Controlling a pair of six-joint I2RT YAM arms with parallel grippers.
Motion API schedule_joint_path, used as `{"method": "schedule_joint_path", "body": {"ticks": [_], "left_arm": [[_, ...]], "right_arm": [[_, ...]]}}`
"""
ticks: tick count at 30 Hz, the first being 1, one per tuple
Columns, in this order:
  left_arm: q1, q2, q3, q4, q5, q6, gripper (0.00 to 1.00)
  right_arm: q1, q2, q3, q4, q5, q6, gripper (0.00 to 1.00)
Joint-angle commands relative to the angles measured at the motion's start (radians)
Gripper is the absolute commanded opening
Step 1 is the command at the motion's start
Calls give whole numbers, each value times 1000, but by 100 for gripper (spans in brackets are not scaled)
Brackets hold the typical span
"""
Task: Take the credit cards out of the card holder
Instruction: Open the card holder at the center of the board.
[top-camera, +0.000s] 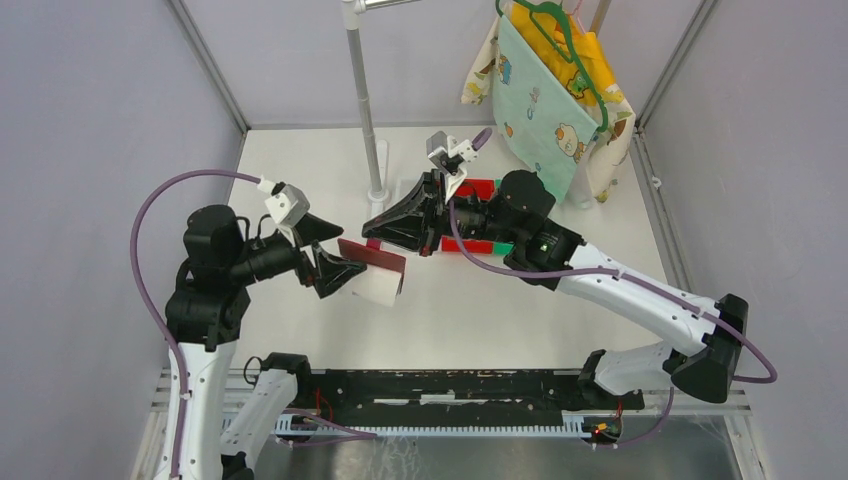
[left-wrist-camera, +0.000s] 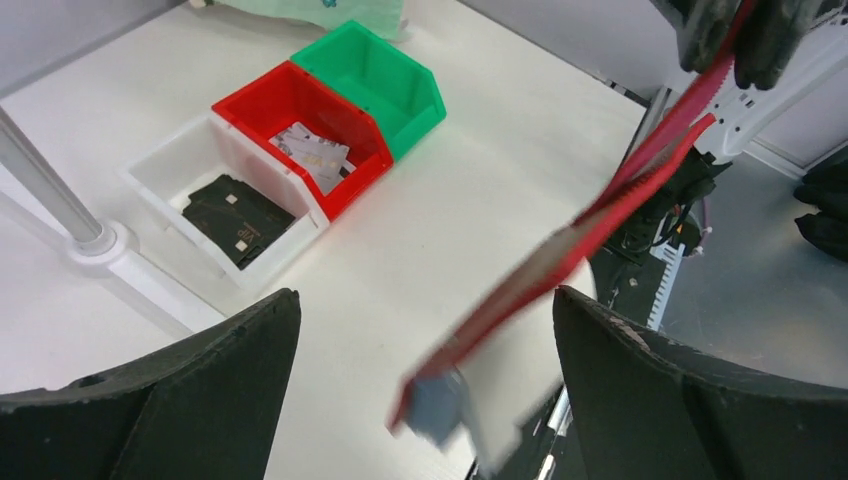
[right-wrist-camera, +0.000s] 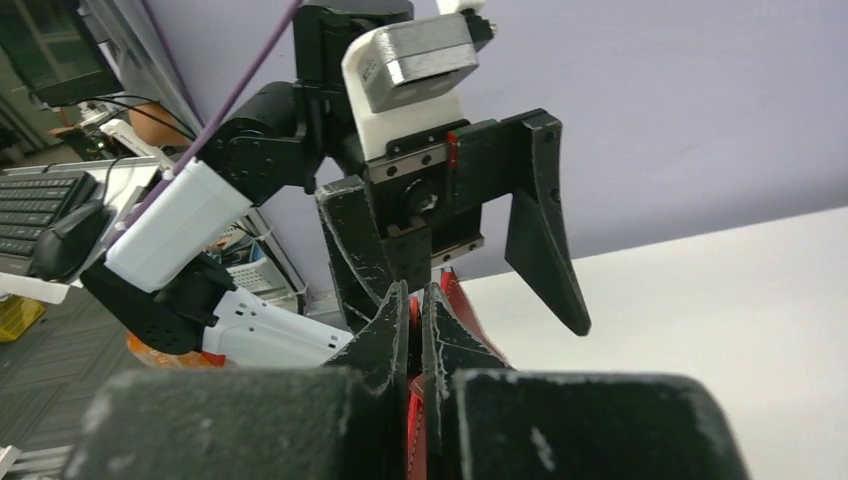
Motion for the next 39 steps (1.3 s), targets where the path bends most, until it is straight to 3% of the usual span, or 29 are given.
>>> {"method": "schedule_joint_path", "body": {"ticks": [1,5,10,14,15,20,25,33,39], "left_arm": [[-1,4,35,95,136,-93,100],[-1,16,8,87,312,-154,88],[-1,30,6,69,364,-168,42],[-1,33,8,65,301,-167,5],[-1,37,18,65,274,-172,2],[-1,75,86,75,270,-224,2],[-2,92,145,144,289,-325,2],[-1,100,176,225,316,-445,2],[-1,102,198,284,351,-540,2]], "right_arm": [[10,3,87,85,-67,6,0],[14,32,113,90,-88,23,0],[15,59,128,115,-85,40,0],[15,73,139,120,-95,44,2],[15,71,141,110,-97,37,9],[-15,26,115,16,-84,-53,67],[-77,-95,-21,8,-81,-89,95],[-135,-273,-260,-20,-102,-174,98],[-145,-283,-352,4,-222,-201,98]]}}
